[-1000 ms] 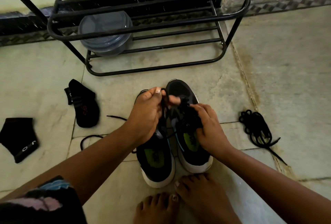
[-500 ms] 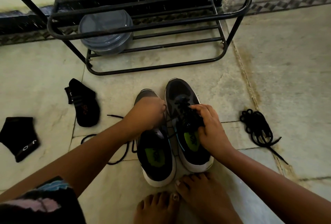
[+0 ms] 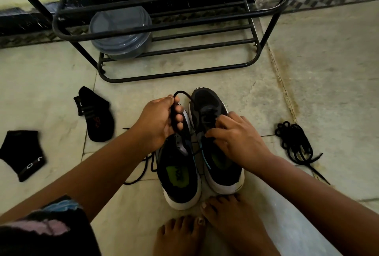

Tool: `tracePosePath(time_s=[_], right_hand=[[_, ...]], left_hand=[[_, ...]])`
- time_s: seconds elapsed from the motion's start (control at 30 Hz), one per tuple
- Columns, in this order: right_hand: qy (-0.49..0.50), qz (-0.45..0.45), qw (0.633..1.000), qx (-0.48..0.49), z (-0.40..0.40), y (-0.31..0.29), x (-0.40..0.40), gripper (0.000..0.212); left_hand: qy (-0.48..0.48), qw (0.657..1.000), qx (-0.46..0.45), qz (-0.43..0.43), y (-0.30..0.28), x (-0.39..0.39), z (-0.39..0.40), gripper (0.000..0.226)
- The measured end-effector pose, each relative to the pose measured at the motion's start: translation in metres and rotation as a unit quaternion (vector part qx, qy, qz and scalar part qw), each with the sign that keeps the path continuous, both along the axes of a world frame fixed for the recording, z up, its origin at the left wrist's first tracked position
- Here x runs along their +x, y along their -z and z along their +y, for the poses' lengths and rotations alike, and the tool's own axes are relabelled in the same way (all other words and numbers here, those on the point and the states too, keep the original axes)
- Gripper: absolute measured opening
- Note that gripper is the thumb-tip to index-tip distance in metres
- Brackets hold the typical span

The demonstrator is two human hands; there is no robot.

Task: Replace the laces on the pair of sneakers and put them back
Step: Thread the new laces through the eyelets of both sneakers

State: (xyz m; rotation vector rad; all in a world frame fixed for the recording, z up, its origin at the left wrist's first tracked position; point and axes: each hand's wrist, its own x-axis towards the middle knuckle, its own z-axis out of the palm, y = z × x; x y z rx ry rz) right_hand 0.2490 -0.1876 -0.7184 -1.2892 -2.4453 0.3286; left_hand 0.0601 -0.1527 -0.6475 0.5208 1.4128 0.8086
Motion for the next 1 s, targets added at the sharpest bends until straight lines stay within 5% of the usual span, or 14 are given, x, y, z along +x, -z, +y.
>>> tracePosePath(time_s=[0.17,0.27,0.37,0.53,0.6,0.7,0.8,0.9,1.0], right_hand=[[-0.089,0.021,0.995,-0.026,0.005,-0.011,0.002,0.016],[-0.068,-0.029,0.984,-0.164,0.005,-0.030,0.005,0.016],[-0.053,-0.140,0.922,-0.356,0.008,-0.059,0.019,0.015],[-0.092,-0.289,0.762,-0.571,0.003,-0.097,0.037,0.052],[-0.069,-0.226,0.798,-0.554,0.005,-0.104,0.035,0.052],[0.028,0.015,0.862,-0.506,0.007,-0.096,0.017,0.051],[0.044,0.177,0.809,-0.559,0.000,-0.084,-0.005,0.047],[-0.012,0.216,0.763,-0.609,-0.007,-0.081,-0.011,0.025],[-0.002,0.277,0.734,-0.620,-0.008,-0.079,-0.010,0.025]], left_hand=[[-0.018,0.998,-0.021,-0.052,-0.001,0.002,0.001,0.027],[-0.047,0.994,-0.035,-0.092,0.000,-0.002,0.002,0.027],[-0.058,0.990,-0.035,-0.125,-0.001,-0.004,0.003,0.031],[-0.115,0.965,-0.049,-0.231,-0.016,0.003,0.004,0.029],[-0.124,0.956,-0.041,-0.264,-0.024,0.012,0.004,0.027],[-0.110,0.952,-0.024,-0.286,-0.035,0.025,0.003,0.023],[-0.087,0.956,-0.011,-0.281,-0.041,0.029,0.001,0.022],[-0.096,0.954,-0.016,-0.282,-0.041,0.027,0.000,0.021],[-0.104,0.950,-0.028,-0.294,-0.039,0.029,-0.003,0.022]])
